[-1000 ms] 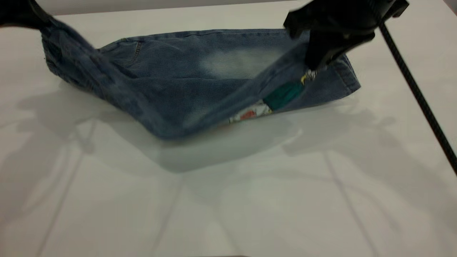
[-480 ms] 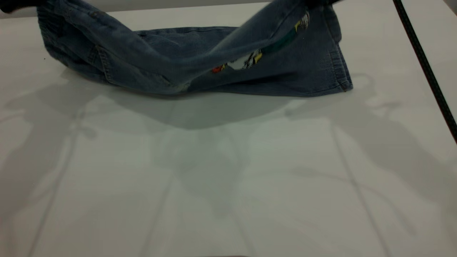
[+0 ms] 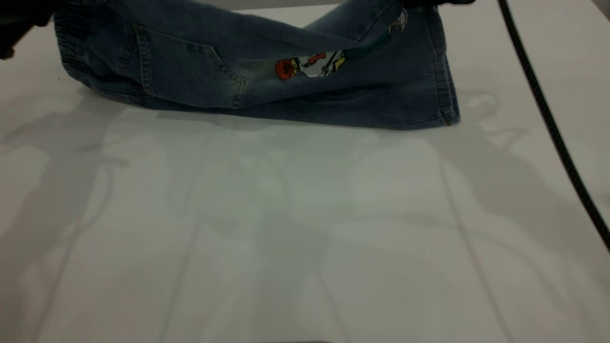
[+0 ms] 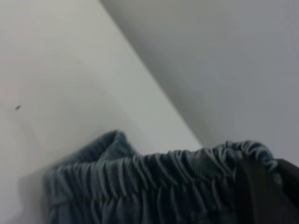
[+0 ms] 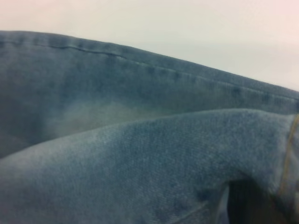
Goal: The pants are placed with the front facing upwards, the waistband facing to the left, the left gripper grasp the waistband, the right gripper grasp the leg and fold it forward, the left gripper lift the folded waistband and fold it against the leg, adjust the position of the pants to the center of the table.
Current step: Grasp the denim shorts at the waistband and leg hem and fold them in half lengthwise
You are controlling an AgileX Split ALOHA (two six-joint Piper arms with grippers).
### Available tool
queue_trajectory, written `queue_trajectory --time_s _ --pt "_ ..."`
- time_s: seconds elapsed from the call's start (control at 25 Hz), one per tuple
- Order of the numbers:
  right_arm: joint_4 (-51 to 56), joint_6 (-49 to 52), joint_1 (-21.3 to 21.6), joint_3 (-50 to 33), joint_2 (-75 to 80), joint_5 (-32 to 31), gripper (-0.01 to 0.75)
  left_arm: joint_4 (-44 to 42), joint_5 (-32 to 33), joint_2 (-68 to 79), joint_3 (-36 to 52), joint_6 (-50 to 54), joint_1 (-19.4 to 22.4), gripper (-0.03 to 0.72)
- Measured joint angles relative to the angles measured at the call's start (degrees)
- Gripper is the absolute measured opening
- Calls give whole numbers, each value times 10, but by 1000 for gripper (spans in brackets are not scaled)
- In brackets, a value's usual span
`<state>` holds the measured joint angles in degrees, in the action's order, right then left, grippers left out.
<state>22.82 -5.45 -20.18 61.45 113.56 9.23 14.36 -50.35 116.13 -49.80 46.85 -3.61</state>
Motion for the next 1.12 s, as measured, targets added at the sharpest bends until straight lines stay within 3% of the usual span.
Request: queue_trajectory --time_s 0.16,0.28,0.6,1.12 --pt "3 0 0 0 19 50 30 -20 -107 50 -5 12 0 40" --pt "3 0 0 0 27 94 30 -25 -139 82 -5 15 0 40" --pt "4 0 0 0 59 166 30 -34 -146 142 -46 17 0 41" --pt "4 -31 7 1 67 198 71 -90 -114 159 -125 -28 0 78"
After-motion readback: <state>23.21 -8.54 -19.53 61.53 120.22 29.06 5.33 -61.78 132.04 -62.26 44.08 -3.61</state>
